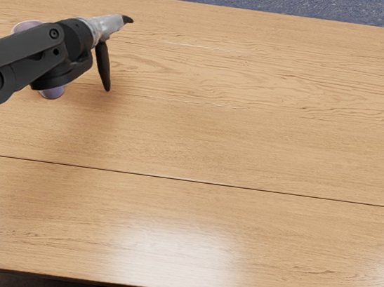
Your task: Pick up cup and place in cup with left hand
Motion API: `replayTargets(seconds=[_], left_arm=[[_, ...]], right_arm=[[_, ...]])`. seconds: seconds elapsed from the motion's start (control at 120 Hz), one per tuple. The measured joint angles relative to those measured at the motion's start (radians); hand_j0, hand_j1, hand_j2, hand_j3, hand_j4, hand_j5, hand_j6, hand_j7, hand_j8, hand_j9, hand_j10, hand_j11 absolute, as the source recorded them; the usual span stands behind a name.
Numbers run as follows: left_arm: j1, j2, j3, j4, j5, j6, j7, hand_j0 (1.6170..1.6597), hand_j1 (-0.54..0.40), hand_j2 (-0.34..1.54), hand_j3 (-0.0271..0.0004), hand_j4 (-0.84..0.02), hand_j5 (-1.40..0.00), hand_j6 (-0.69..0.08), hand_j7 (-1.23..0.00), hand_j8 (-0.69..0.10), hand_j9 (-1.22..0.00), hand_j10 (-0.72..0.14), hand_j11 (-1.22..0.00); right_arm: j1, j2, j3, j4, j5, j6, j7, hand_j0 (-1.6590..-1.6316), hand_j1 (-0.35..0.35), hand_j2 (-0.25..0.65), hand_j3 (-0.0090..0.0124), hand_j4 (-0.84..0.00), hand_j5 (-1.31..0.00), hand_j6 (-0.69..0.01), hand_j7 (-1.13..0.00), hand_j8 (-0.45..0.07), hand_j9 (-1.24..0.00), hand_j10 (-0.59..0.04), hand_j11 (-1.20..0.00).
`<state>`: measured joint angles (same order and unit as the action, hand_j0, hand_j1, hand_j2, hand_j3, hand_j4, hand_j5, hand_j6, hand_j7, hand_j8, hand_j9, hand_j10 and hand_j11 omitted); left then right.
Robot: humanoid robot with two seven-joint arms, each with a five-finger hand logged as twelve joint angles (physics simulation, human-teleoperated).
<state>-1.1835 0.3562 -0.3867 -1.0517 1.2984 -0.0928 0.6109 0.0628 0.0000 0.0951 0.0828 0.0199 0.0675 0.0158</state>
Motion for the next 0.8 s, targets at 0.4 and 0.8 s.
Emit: replayTargets(seconds=[0.4,0.8], left_arm=[[-0.027,-0.006,-0.014,-0.149,-0.317,-0.017,0.000,1.6581,0.328,0.01,0.0000,-0.022,-0.02,-0.023,-0.02,-0.022,-0.02,-0.021,-0.02],[0.077,0.319,-0.173,-0.194,-1.132,-0.493,0.000,1.6581,0.335,0.00,0.0000,-0.014,-0.02,-0.014,-0.02,-0.014,-0.02,-0.013,-0.02]], right_arm=[[0.000,0.000,0.000,0.000,0.000,0.000,0.000,-1.6581,-0.349,0.000,0.0000,-0.001,0.00,-0.001,0.00,-0.001,0.00,0.000,0.00],[0.000,0.000,0.000,0.000,0.000,0.000,0.000,-1.6581,-0.349,0.000,0.0000,0.000,0.00,-0.001,0.00,0.000,0.00,0.000,0.00]])
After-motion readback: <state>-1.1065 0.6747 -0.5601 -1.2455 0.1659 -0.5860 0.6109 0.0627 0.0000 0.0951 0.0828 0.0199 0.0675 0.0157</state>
